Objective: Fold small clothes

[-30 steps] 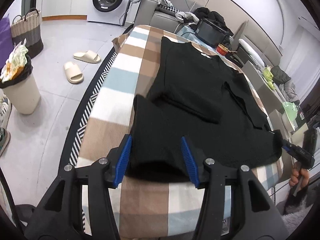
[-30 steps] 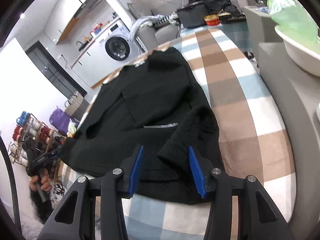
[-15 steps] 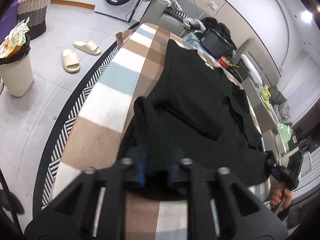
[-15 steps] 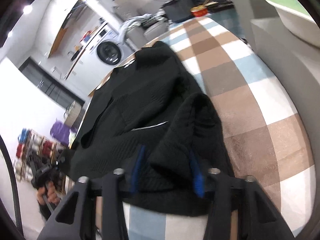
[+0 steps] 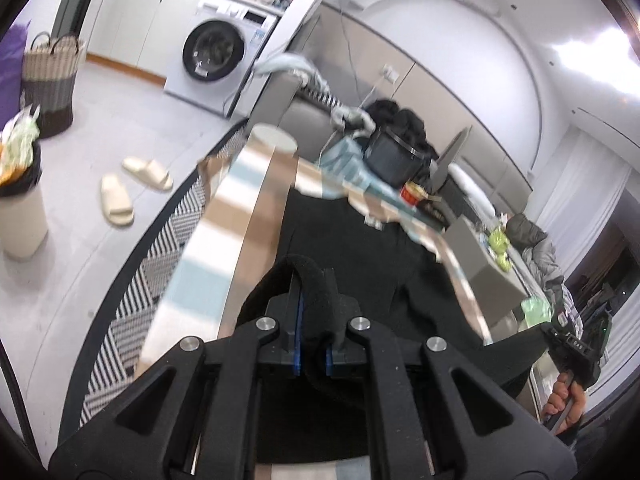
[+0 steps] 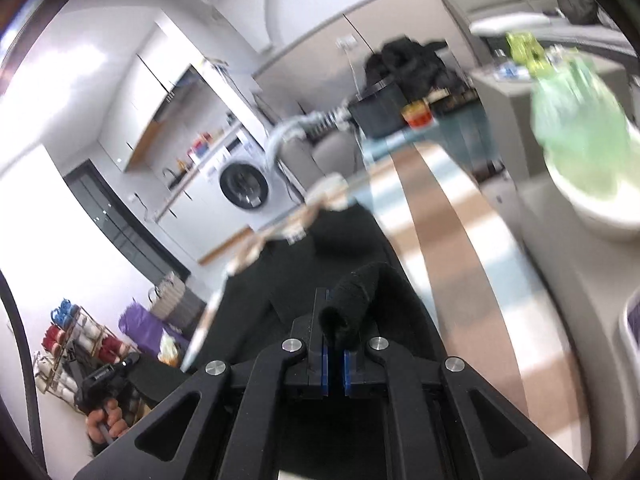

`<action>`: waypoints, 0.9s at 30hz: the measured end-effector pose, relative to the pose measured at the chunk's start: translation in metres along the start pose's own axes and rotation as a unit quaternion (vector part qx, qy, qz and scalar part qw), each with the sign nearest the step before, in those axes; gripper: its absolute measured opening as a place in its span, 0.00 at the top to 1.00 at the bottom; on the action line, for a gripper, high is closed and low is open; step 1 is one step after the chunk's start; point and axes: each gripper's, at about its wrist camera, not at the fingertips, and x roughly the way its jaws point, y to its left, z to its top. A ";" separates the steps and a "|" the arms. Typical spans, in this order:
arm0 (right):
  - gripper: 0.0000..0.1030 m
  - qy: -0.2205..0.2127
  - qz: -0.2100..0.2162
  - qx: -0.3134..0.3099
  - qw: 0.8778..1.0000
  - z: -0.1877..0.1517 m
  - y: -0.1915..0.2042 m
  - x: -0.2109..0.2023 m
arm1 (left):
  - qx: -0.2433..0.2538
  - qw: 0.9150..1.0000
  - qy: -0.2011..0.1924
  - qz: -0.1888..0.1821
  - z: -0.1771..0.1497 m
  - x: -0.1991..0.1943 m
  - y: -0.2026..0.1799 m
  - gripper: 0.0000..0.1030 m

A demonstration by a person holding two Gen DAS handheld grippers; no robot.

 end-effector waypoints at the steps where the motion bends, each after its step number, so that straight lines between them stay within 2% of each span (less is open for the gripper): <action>1: 0.95 -0.009 0.003 -0.003 1.000 0.007 0.004 0.003 | 0.003 1.000 -0.008 -0.003 0.011 0.004 -0.003 0.96; 7: 0.95 -0.040 0.002 -0.011 0.999 0.041 0.023 0.039 | 0.011 1.000 -0.027 0.003 0.057 0.035 -0.008 0.96; 12: 0.95 -0.047 -0.007 0.001 0.999 0.061 0.024 0.076 | 0.004 1.000 -0.021 0.007 0.091 0.077 -0.006 0.96; 16: 0.95 -0.050 -0.034 0.008 0.998 0.077 0.019 0.098 | 0.003 1.000 -0.001 0.016 0.104 0.115 -0.001 0.96; 20: 0.95 -0.014 -0.067 0.022 0.997 0.074 -0.003 0.125 | 0.003 0.998 0.043 0.040 0.094 0.164 0.010 0.95; 22: 0.95 0.012 -0.094 0.026 0.995 0.070 -0.019 0.143 | -0.002 0.995 0.077 0.061 0.082 0.191 0.019 0.95; 25: 0.93 0.080 -0.141 0.034 0.986 0.061 -0.042 0.172 | 0.011 0.989 0.117 0.088 0.064 0.222 0.023 0.95; 27: 0.87 0.116 -0.174 0.027 0.977 0.050 -0.052 0.181 | 0.022 0.986 0.131 0.100 0.051 0.230 0.028 0.95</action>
